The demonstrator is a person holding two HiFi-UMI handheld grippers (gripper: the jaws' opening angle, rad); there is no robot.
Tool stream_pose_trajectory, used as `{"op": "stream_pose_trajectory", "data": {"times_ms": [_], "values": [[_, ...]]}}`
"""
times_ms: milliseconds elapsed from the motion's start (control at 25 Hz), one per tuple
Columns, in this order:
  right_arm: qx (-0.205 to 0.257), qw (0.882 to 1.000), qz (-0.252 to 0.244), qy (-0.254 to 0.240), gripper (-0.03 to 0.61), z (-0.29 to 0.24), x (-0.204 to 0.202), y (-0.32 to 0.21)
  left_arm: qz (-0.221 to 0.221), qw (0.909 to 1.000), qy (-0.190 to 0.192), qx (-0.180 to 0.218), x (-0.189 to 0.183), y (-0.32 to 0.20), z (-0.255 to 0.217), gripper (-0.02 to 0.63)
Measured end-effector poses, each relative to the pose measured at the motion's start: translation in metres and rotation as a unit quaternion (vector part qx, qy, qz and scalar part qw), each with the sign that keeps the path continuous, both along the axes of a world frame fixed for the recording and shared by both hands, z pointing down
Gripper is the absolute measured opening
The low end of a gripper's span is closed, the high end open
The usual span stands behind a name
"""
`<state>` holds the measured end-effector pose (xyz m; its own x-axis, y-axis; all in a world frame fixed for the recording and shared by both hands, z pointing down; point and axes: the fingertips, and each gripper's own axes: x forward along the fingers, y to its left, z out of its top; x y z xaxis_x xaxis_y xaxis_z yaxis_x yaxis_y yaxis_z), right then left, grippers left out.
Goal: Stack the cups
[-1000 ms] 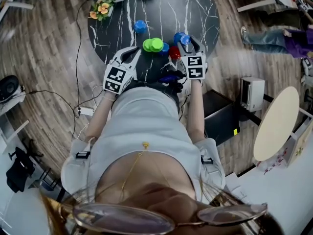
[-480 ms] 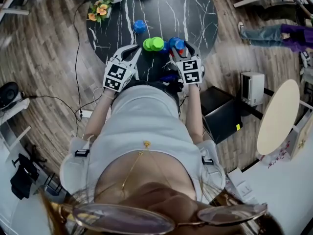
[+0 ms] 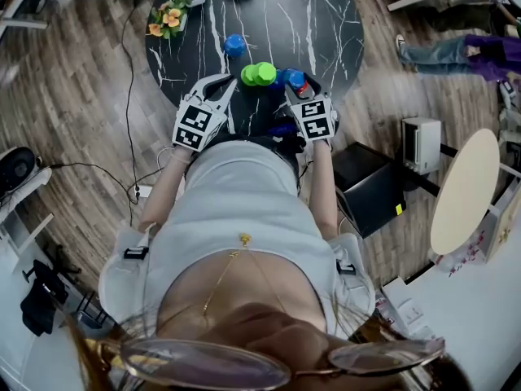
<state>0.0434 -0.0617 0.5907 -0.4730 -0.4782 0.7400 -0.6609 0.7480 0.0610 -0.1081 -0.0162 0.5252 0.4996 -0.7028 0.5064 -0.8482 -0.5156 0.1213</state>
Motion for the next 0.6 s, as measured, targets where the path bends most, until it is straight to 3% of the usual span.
{"op": "stream_pose_trajectory", "data": {"times_ms": [440,600], "values": [[-0.009,1.0,0.006,0.004,0.225,0.0104,-0.0034,0.0011,-0.001,1.0,0.001,-0.005,-0.0075,-0.0062,0.0012,0.035],[-0.007,1.0,0.003,-0.007,0.256,0.0062,-0.0059,0.0038,-0.003,1.0,0.004,-0.008,-0.0096,-0.0098,0.0028,0.035]]}}
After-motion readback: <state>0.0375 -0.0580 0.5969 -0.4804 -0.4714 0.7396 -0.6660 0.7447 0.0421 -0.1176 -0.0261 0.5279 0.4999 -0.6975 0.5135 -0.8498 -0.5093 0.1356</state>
